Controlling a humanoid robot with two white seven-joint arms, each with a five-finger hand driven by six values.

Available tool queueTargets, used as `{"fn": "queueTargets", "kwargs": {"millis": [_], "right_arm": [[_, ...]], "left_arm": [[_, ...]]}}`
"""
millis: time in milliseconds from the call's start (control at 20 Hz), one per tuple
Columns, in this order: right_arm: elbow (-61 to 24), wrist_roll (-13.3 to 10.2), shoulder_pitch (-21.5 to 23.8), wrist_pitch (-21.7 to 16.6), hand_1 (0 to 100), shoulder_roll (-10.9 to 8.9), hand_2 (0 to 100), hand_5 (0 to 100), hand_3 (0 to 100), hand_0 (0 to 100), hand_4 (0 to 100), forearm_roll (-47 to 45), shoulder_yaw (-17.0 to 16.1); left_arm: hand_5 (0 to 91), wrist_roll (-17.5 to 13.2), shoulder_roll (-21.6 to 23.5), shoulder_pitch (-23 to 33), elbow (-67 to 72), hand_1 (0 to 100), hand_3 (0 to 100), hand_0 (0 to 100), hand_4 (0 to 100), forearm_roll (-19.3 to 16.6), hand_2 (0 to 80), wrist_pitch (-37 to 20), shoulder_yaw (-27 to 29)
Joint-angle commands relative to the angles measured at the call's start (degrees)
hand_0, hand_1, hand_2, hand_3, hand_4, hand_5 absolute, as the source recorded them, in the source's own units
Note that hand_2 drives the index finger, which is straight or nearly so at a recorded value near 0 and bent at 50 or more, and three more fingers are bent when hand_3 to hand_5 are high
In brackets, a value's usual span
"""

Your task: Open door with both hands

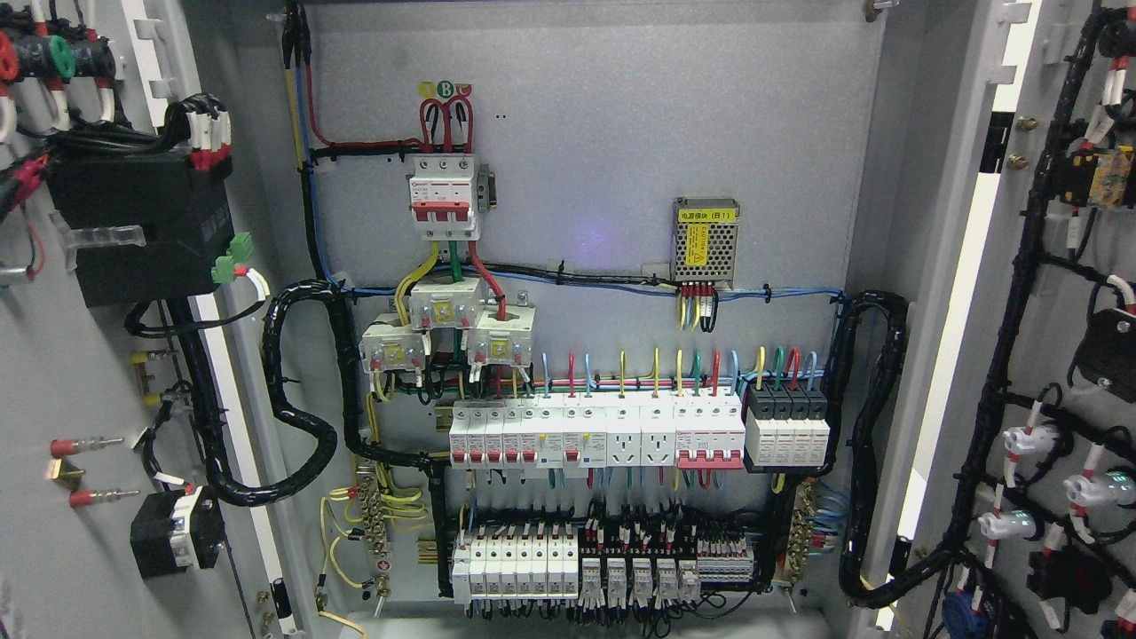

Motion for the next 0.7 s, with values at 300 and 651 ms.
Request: {"fn": "queueTargets", "kwargs": {"millis": [300, 651], "right_arm": [[3.41, 0.05, 3.05, -0.11, 0, -0.86, 0, 0, 0, 11, 0, 2.03, -10.81], [1.22, -0.04, 10.86, -5.56, 0, -4.82, 0, 0, 0, 11, 0, 3.97, -16.87]], "left_arm": [[0.0, -0.02, -0.79, -2.37, -0.53, 0, 0, 0, 3, 0.00, 0.0, 0.05, 0.09], [0.0, -0.02, -1.23, -1.15, -3.93, 0, 0, 0, 3, -0.18, 0.0, -0.22, -1.23]]}}
